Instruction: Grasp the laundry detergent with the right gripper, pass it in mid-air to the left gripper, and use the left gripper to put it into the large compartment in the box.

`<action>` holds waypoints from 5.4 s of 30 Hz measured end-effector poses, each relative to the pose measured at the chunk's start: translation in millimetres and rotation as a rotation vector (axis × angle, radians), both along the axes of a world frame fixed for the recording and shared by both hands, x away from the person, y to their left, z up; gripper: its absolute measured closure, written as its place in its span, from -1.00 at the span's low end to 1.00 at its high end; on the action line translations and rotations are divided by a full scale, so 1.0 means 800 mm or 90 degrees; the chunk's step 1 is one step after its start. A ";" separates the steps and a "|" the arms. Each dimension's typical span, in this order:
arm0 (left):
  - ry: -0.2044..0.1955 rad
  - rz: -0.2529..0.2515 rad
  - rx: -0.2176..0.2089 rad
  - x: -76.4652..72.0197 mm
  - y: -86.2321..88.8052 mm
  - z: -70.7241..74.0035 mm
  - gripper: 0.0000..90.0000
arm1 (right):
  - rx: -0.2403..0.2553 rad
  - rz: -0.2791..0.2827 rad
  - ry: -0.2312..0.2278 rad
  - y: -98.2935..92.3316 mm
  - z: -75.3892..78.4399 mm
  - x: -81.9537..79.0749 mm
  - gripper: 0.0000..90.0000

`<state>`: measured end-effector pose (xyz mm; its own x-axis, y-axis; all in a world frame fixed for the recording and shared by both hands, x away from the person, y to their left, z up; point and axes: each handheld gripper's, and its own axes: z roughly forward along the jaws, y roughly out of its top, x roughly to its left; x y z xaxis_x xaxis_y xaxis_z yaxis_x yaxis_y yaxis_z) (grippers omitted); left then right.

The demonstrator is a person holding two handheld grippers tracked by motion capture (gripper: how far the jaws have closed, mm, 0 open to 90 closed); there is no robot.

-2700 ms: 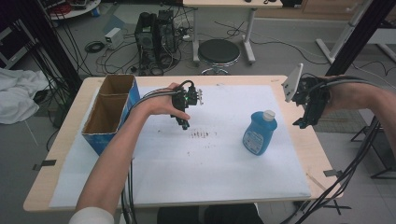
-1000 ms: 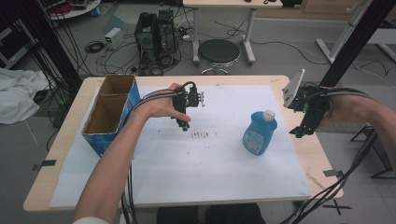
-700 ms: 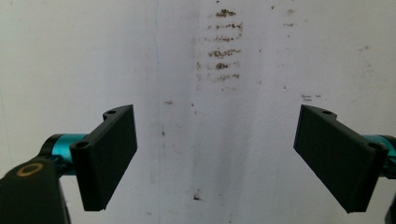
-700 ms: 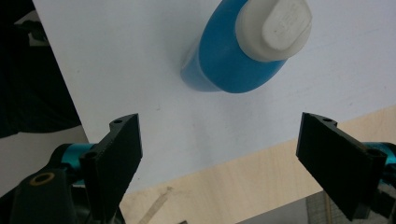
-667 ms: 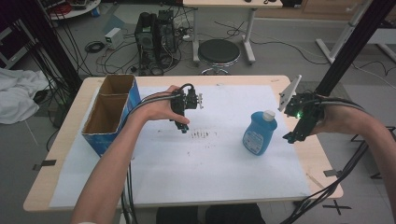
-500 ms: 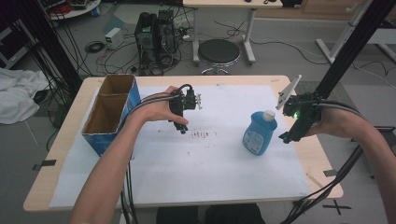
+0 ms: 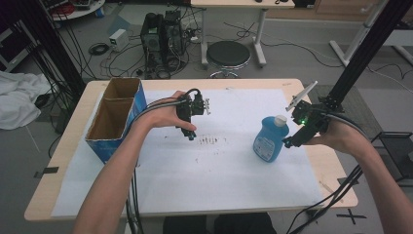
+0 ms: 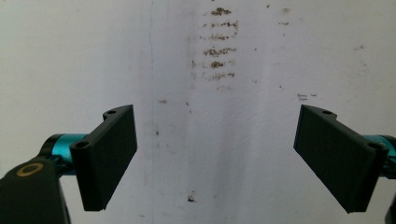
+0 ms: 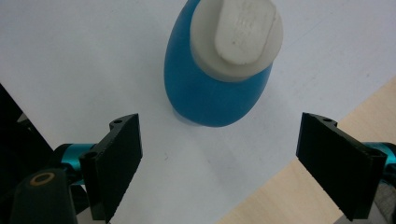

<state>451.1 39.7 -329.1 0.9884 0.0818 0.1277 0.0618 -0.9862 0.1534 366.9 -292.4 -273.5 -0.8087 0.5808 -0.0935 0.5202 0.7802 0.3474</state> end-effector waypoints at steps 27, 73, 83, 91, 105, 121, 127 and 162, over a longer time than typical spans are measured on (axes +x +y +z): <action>-0.004 -0.005 0.007 -0.001 -0.001 0.002 -0.70 | 0.062 -0.095 -0.031 0.011 -0.031 -0.008 -0.70; -0.003 -0.017 0.016 -0.003 -0.005 -0.008 -0.70 | 0.176 -0.183 -0.163 0.013 -0.094 -0.019 -0.70; -0.002 -0.010 0.009 -0.002 -0.004 -0.012 -0.70 | 0.191 -0.187 -0.170 0.015 -0.102 -0.018 -0.69; -0.001 -0.011 0.010 -0.002 -0.004 -0.013 -0.70 | 0.183 -0.181 -0.156 0.015 -0.100 -0.016 -0.68; 0.000 -0.013 0.009 -0.003 -0.003 -0.013 -0.70 | 0.185 -0.179 -0.151 0.015 -0.100 -0.015 -0.50; -0.001 -0.011 0.006 -0.002 -0.001 -0.014 -0.70 | 0.196 -0.171 -0.162 0.017 -0.101 -0.017 -0.37; 0.000 -0.011 0.008 -0.003 -0.001 -0.013 -0.70 | 0.203 -0.167 -0.167 0.017 -0.100 -0.018 -0.29; -0.007 -0.004 -0.003 -0.004 0.002 -0.007 -0.70 | 0.214 -0.158 -0.161 0.012 -0.100 -0.016 -0.01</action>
